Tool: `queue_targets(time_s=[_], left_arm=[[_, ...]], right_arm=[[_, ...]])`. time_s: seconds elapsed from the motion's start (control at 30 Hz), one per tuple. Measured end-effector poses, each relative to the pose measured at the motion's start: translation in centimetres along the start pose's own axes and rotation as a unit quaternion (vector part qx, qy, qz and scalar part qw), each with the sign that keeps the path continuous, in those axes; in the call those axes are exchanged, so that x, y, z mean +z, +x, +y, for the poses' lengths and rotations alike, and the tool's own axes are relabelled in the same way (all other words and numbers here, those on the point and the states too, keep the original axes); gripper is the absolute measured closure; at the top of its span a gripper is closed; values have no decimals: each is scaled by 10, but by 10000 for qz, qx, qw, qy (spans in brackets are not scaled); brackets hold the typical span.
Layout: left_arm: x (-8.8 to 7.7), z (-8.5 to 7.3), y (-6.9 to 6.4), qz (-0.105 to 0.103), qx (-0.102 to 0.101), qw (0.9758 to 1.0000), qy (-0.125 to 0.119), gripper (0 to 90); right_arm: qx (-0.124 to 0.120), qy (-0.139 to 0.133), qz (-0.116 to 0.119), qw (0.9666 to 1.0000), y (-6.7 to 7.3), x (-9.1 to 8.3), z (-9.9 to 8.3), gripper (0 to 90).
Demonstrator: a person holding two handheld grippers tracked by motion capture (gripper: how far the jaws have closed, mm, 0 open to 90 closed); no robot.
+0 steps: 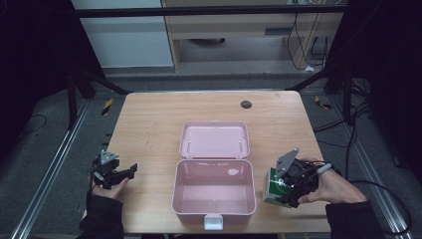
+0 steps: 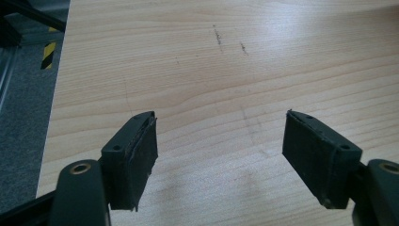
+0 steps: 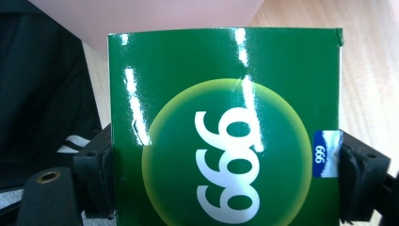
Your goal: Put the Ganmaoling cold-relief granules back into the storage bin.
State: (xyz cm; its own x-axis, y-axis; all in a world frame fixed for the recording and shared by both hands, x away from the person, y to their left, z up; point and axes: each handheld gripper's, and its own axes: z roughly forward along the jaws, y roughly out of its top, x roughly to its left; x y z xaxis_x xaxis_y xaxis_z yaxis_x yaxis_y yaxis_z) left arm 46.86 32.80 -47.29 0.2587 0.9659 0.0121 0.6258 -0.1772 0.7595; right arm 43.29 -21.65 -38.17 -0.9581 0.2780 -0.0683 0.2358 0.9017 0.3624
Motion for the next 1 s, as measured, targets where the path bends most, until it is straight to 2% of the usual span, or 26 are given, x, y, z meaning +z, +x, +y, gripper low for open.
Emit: queue_targets(time_s=[0.27,0.63,1.0], left_arm=[[0,0,0,0,0,10000,3,260],[0,0,0,-9,4,10000,21,259],[1,0,0,-9,8,10000,42,259]], right_arm=[[-34,-100,-85,9999,-1,-23,7,162],[-137,-186,-213,9995,3,-56,28,162],[-194,-244,-316,9990,5,-73,44,162]])
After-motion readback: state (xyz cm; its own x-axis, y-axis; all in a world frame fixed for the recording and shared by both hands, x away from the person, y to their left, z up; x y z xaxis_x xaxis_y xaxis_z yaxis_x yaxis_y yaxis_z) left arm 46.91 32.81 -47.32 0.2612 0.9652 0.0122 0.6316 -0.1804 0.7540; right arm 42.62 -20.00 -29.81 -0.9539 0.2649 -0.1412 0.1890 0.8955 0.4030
